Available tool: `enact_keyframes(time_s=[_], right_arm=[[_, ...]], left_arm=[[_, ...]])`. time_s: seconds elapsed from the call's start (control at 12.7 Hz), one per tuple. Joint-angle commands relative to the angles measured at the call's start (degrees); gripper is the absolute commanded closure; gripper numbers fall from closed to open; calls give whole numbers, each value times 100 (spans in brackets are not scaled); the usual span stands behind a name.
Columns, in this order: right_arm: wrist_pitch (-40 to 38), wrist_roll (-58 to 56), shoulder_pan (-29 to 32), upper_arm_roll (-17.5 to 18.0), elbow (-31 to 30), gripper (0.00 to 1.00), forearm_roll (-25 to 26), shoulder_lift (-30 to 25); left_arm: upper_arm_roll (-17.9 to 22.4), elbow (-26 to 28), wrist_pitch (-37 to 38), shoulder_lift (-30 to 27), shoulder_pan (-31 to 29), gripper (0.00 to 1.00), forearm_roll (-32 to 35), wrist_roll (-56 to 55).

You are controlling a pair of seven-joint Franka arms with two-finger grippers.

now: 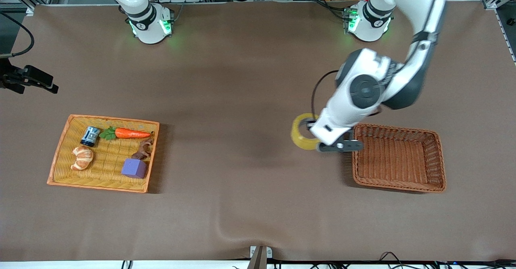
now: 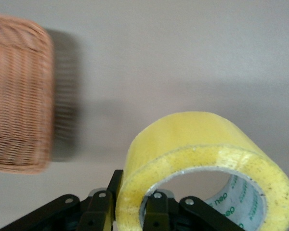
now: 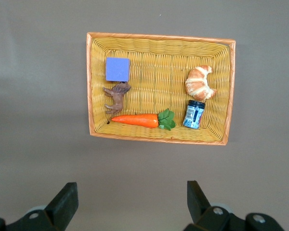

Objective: Transfer tape with both arms
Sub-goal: 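Carry the tape roll with the left gripper over the brown basket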

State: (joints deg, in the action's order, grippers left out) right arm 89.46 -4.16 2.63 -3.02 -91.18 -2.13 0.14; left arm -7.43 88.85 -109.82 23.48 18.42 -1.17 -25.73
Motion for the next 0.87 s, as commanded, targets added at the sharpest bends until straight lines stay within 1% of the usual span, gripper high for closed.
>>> enact_keyframes(time_s=[0.0, 0.24, 0.39, 0.47, 0.63, 0.79], right_arm=[[10, -85, 63, 56, 4, 0, 89, -76], [10, -85, 54, 56, 22, 0, 107, -76], [19, -85, 10, 74, 22, 0, 204, -67], [19, -85, 10, 74, 22, 0, 204, -67], [19, -85, 10, 74, 22, 0, 204, -58], [19, -85, 10, 74, 22, 0, 204, -58]], left_arm=[[-48, 124, 407, -518, -435, 100, 73, 506], [-48, 124, 444, -678, -988, 100, 82, 857], [-48, 133, 444, -521, -1497, 100, 125, 1331], [-48, 115, 435, -476, -1647, 100, 230, 1559], [-39, 124, 417, -432, -1745, 100, 502, 1667], [-48, 132, 417, -406, -1921, 100, 574, 1685]])
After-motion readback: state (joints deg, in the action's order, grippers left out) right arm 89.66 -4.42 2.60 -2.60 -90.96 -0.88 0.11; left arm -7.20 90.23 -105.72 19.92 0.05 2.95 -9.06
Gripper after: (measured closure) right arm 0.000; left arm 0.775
